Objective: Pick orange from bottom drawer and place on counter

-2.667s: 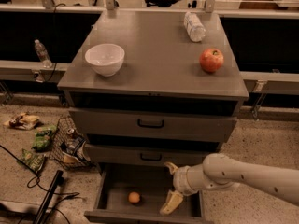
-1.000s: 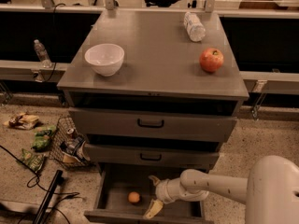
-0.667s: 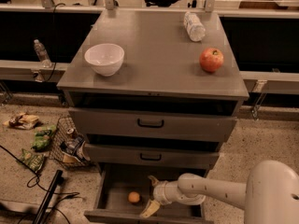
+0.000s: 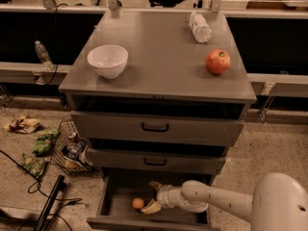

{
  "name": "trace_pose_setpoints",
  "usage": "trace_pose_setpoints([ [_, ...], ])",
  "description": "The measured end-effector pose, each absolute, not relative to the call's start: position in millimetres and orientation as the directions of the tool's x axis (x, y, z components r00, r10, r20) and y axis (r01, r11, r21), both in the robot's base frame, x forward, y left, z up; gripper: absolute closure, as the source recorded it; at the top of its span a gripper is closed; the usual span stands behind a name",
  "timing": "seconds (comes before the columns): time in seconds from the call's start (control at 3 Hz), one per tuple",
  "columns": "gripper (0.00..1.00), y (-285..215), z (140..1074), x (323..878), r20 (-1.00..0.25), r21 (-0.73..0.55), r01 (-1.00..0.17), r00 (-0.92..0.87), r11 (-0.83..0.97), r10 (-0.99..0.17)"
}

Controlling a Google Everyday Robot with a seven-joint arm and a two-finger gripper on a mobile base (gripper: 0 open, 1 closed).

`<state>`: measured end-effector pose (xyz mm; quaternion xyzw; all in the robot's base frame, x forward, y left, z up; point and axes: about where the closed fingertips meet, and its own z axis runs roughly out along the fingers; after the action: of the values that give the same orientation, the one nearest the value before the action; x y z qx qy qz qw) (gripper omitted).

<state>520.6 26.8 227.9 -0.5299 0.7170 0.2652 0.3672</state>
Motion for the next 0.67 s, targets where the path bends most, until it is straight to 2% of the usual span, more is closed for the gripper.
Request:
trace_pose_setpoints([
  [0.33, 0.21, 34, 219, 529, -0.814, -0.009, -0.955, -0.166, 0.297, -0.557],
  [0.67, 0.24, 47, 206, 534, -0.817, -0.001, -0.963, -0.155, 0.269, -0.555],
])
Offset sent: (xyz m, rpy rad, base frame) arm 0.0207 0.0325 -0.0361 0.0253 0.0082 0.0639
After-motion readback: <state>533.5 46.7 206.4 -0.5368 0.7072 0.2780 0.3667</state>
